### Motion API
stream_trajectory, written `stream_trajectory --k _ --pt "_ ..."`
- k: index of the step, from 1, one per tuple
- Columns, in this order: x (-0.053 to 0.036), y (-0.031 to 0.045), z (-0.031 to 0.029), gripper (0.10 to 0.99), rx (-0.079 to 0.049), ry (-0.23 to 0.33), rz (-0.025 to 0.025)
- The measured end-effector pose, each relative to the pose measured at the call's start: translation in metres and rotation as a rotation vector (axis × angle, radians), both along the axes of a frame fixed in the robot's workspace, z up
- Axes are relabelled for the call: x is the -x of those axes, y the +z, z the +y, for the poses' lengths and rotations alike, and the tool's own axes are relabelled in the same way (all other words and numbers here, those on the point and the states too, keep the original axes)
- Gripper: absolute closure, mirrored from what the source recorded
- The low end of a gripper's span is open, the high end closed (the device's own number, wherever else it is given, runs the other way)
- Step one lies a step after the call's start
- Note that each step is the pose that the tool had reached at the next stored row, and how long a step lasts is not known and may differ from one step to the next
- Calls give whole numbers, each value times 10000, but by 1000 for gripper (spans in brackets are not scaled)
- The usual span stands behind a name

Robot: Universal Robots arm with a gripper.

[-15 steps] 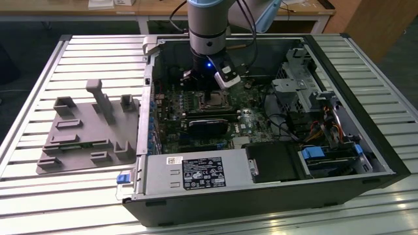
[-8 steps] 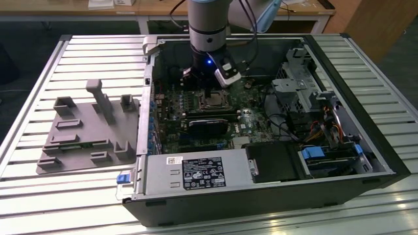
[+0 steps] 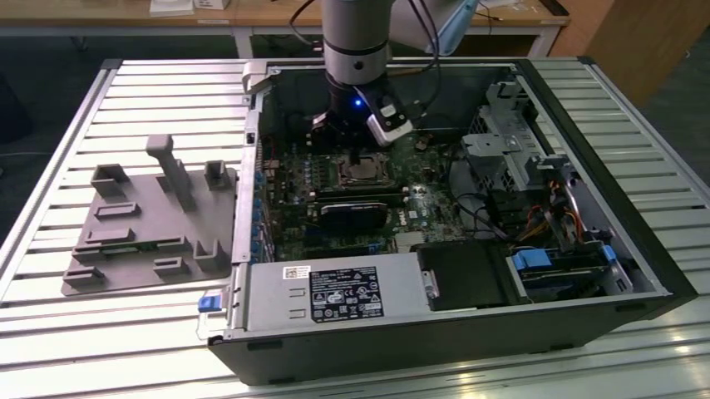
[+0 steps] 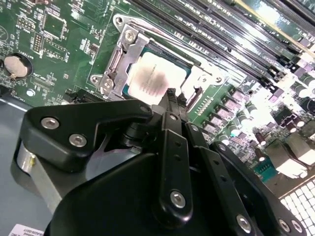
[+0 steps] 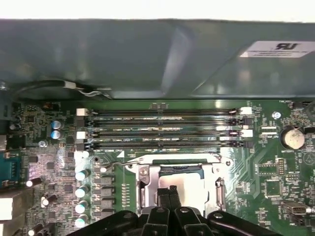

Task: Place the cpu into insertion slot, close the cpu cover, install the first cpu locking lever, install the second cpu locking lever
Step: 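Close the cpu cover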

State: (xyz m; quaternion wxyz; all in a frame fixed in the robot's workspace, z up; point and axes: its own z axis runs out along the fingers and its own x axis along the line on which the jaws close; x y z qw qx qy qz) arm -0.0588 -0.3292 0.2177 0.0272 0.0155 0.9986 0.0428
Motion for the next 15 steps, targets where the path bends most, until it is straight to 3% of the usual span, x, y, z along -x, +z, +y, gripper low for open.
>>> stream_trajectory --k 5,11,15 --pt "-113 1 0 984 0 0 11" --pt "-182 17 0 984 0 1 15" --pt "-185 88 0 984 1 -1 15"
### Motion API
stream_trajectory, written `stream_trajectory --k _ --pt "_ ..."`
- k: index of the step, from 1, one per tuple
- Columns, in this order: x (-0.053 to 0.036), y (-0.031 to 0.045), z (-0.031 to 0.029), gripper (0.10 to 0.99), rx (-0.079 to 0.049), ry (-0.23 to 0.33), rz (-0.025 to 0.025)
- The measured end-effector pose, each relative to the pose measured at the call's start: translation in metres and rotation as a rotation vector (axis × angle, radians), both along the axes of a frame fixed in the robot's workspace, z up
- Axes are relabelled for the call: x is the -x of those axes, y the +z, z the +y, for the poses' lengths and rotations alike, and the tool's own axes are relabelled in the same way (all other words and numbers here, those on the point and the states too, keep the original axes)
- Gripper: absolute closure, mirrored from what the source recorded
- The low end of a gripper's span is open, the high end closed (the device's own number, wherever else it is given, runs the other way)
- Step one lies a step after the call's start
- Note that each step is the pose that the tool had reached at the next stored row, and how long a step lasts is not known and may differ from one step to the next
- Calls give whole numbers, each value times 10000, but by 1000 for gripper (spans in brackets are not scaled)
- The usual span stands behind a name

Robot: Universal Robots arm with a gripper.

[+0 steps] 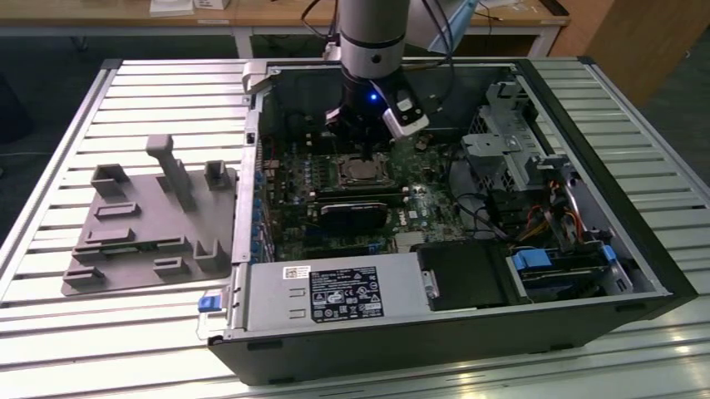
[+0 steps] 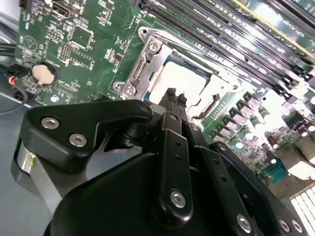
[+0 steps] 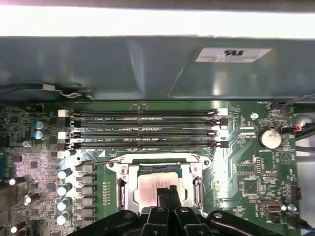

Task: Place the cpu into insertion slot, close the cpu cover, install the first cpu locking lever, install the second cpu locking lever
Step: 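Close the cpu cover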

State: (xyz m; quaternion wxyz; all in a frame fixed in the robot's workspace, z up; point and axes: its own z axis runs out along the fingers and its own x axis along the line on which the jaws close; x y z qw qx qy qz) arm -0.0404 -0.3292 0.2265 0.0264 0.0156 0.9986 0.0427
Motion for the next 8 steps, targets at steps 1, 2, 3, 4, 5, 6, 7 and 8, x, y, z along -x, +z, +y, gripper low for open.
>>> stream_trajectory --k 1,2,3,4,5,6,7,8 --pt "0 23 0 984 -2 1 -1" --pt "0 47 0 984 -1 1 -1" --pt "0 70 0 984 0 1 0" --pt "0 92 0 984 0 1 0" --pt "0 111 0 984 0 1 0" --pt "0 130 0 984 0 2 0" --pt "-1 150 0 984 0 2 0" --pt "-1 168 0 984 0 1 0"
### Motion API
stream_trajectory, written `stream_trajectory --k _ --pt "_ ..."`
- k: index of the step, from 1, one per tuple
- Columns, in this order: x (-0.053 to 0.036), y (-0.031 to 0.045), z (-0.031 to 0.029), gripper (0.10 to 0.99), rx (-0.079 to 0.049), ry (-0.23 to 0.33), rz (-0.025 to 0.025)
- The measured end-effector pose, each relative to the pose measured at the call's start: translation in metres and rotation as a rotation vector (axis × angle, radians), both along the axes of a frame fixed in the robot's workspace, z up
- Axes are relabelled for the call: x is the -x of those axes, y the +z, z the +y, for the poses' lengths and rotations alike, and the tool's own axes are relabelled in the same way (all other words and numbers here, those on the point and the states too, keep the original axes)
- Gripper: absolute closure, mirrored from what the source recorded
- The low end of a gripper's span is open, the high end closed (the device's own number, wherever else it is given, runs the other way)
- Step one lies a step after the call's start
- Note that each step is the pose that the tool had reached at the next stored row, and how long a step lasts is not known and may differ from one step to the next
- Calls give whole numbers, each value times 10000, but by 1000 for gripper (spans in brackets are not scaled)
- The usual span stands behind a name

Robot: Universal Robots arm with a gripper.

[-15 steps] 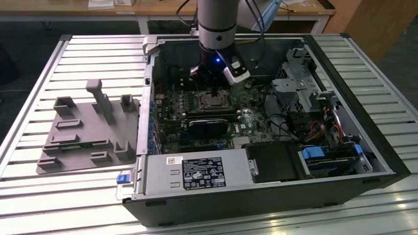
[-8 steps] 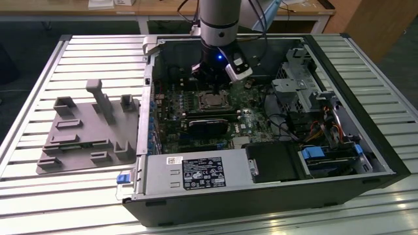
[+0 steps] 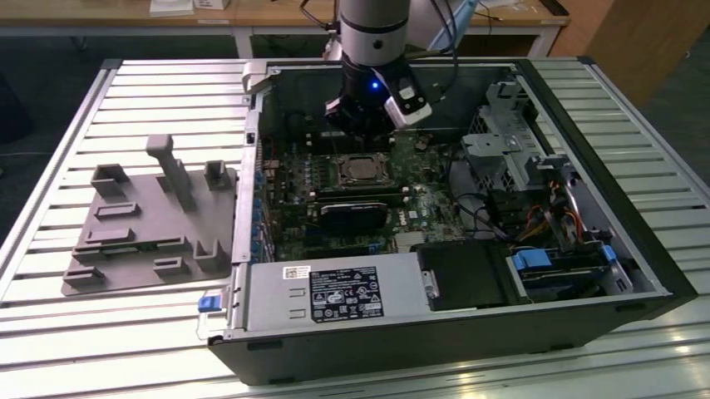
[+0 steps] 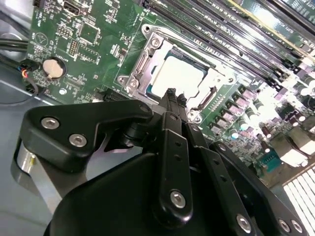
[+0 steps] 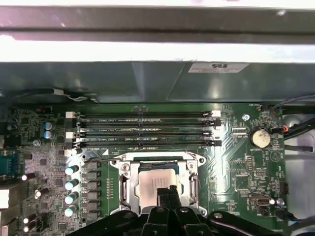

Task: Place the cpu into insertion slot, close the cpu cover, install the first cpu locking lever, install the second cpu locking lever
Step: 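Close the cpu cover, then install the first cpu locking lever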

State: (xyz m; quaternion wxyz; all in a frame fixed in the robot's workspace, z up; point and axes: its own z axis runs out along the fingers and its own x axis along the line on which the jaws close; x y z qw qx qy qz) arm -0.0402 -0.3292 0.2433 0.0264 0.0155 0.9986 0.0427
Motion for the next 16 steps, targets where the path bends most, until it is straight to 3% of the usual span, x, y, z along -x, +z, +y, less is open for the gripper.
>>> stream_trajectory --k 3,16 --pt "0 31 0 984 1 0 0" --pt "2 32 0 984 25 0 0"
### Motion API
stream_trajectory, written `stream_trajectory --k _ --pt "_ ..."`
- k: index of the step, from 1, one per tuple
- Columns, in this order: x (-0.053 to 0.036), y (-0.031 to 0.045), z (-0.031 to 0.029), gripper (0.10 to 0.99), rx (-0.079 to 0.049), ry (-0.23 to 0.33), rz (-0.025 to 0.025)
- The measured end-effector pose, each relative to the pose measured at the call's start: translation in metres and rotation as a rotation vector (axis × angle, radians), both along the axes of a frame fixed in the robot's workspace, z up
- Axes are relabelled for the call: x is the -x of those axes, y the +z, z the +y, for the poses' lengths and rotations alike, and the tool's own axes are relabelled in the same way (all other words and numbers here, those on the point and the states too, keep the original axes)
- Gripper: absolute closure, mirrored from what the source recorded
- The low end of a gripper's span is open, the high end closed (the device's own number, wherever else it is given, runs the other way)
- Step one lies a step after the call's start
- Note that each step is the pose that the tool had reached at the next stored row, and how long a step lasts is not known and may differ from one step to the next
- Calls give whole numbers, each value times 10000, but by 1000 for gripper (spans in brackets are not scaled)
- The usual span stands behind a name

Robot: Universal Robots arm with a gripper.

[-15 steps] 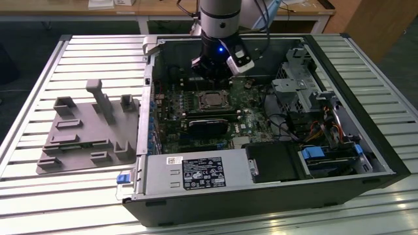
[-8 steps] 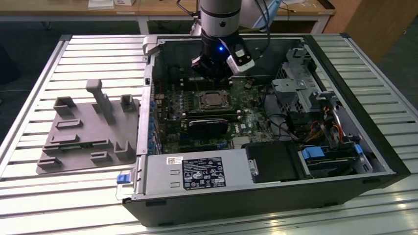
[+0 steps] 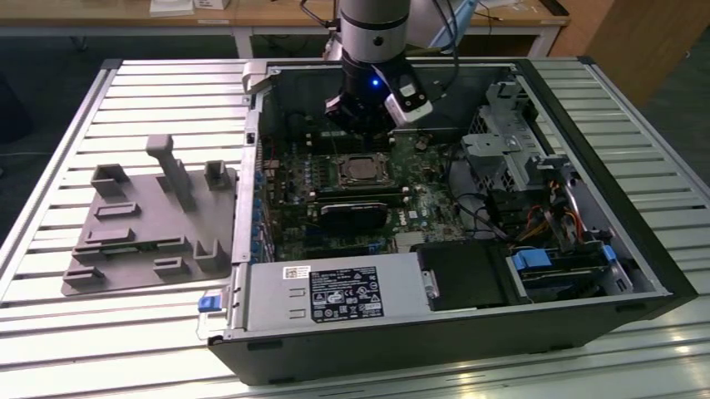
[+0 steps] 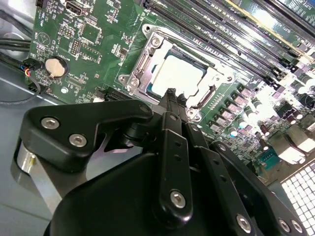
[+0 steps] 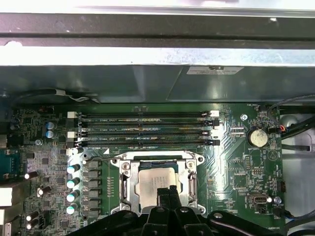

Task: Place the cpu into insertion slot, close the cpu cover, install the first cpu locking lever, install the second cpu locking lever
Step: 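Install the first cpu locking lever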

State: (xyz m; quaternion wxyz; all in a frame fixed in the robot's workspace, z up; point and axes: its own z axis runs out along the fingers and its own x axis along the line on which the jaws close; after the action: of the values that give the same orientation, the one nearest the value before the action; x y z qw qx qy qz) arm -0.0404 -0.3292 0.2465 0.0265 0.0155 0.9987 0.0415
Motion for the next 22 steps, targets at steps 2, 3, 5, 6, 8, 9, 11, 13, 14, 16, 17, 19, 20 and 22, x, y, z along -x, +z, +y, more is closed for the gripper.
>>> stream_trajectory --k 2,3,5,6,8,9,11,13,14,16,17,19,20,22 --pt "12 0 1 984 0 0 -1" --pt "26 0 0 984 -1 1 -1" --pt "70 0 0 984 -1 1 0" --pt "100 0 0 984 -2 1 -1" --pt "167 0 0 984 -1 0 -3" --pt "206 0 0 984 -2 1 -7" --pt "283 0 0 984 -2 -1 -16" --pt "354 0 0 984 -3 -1 -26" --pt "378 0 0 984 -2 -2 -29" --pt "412 0 0 984 -2 -2 -30" --pt "436 0 0 984 -1 -2 -33" --pt "494 0 0 984 -2 -1 -40" --pt "528 0 0 984 -1 -2 -44" --pt "569 0 0 984 -26 -2 -46"
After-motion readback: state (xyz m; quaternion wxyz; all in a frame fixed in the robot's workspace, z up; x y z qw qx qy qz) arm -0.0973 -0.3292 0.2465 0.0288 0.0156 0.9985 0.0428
